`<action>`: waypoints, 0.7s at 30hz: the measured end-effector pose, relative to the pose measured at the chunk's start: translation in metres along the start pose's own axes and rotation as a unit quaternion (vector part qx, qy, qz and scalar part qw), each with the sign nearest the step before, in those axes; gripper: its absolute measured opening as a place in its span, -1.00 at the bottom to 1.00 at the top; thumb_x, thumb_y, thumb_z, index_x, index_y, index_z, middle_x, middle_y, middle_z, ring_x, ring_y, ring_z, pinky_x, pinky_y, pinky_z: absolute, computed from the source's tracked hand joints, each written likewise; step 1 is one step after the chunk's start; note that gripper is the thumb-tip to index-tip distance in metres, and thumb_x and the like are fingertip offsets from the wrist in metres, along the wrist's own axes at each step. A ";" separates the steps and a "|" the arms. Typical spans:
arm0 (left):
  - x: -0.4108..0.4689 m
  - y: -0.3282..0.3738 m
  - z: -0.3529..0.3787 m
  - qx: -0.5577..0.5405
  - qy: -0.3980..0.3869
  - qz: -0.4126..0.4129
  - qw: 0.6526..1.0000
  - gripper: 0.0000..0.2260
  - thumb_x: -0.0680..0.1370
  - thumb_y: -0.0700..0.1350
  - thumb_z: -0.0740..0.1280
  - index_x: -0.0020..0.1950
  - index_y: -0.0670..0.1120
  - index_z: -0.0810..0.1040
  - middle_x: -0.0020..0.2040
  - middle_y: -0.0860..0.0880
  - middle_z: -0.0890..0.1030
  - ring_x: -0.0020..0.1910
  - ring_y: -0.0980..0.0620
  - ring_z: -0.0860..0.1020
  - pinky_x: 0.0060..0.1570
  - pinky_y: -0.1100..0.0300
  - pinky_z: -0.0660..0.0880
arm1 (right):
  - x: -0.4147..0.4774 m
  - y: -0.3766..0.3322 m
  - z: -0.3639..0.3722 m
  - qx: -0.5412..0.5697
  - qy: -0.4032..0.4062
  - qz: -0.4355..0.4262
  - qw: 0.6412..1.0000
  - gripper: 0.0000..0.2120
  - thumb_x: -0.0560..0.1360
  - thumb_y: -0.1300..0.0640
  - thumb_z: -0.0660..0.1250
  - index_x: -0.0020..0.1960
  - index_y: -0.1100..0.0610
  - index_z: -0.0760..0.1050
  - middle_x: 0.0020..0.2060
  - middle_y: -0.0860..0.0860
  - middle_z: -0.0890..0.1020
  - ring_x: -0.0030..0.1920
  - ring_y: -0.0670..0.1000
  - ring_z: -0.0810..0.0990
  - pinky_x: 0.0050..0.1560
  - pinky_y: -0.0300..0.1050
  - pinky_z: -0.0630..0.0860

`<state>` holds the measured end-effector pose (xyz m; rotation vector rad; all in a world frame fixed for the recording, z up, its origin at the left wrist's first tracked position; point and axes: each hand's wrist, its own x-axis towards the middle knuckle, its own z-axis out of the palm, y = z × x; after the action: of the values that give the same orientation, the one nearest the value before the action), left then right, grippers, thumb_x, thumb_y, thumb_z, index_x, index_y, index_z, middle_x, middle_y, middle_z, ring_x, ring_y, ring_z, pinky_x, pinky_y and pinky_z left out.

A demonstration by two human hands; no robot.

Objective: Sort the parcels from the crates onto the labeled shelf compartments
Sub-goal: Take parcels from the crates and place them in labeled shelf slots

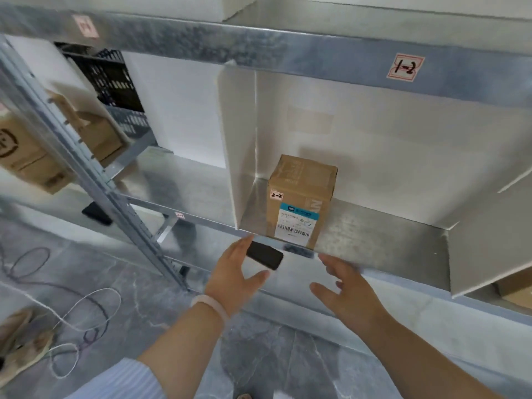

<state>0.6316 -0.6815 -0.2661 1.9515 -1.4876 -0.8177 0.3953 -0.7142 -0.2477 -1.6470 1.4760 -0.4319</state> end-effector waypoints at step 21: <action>-0.389 0.022 -0.064 0.282 0.392 -0.239 0.842 -0.39 0.46 0.26 0.19 0.44 0.00 0.48 0.40 -0.06 0.51 0.35 -0.13 0.50 0.30 -0.10 0.48 | -0.198 -0.149 0.117 -0.158 -0.292 -0.596 0.731 -0.21 0.47 -0.23 0.34 0.56 -0.16 0.01 0.55 -0.13 0.11 0.54 -0.12 0.06 0.52 -0.06 0.12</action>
<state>0.5864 -0.3054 -0.1534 2.6696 -0.7685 0.3382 0.5279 -0.4980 -0.1436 -2.5567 -0.1588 -0.2589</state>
